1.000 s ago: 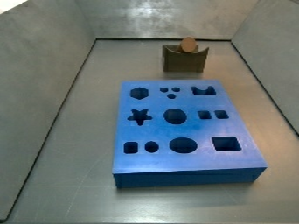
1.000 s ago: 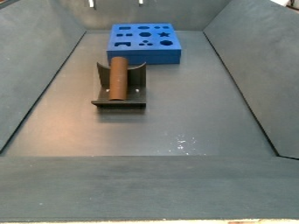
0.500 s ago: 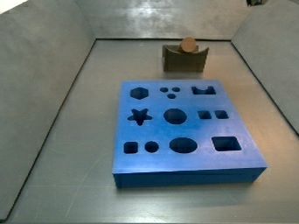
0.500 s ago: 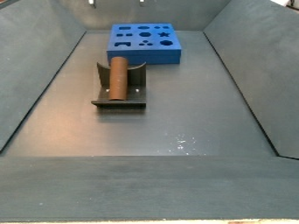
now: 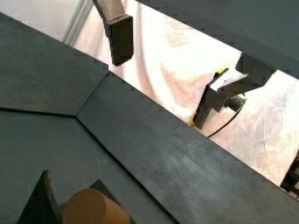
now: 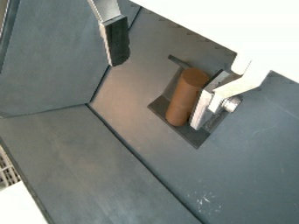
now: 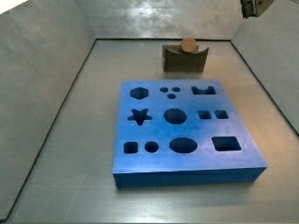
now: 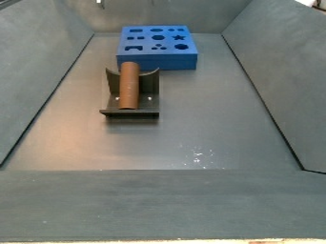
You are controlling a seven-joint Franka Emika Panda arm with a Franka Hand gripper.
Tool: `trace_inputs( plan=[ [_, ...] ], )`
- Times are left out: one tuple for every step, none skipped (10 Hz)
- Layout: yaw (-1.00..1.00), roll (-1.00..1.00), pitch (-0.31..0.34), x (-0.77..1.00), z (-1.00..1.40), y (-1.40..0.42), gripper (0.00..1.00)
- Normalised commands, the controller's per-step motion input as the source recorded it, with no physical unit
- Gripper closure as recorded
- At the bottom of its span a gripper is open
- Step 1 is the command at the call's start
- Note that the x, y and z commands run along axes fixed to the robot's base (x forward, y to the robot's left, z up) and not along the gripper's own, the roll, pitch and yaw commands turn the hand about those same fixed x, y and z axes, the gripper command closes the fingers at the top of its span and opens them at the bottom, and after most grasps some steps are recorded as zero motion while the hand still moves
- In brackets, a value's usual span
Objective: Pick up the round object. Move up. Place the round object on the fixture. Regrasp the round object. Move to above the board. Insert the round object.
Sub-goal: Regrasp the round object.
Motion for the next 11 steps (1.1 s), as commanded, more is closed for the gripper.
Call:
trace_inputs(
  plan=[
    [0.27, 0.43, 0.291, 0.04, -1.0, 0.07, 0.0],
    [0.27, 0.4, 0.262, 0.04, -1.0, 0.07, 0.0],
    [0.27, 0.36, 0.179, 0.05, -1.0, 0.06, 0.0],
    [0.27, 0.3, 0.122, 0.07, -1.0, 0.05, 0.0],
    [0.26, 0.25, 0.05, 0.09, -1.0, 0.05, 0.0],
    [0.23, 0.23, -0.013, 0.1, -1.0, 0.04, 0.0],
    [0.22, 0.22, -0.052, 0.1, -1.0, 0.04, 0.0],
    [0.17, 0.2, -0.112, 0.11, -1.0, 0.03, 0.0],
    [0.14, 0.18, -0.145, 0.12, -1.0, 0.03, 0.0],
    [0.09, 0.15, -0.171, 0.14, -1.0, 0.02, 0.0],
    [0.07, 0.14, -0.174, 0.13, -0.92, 0.02, 0.0]
  ],
)
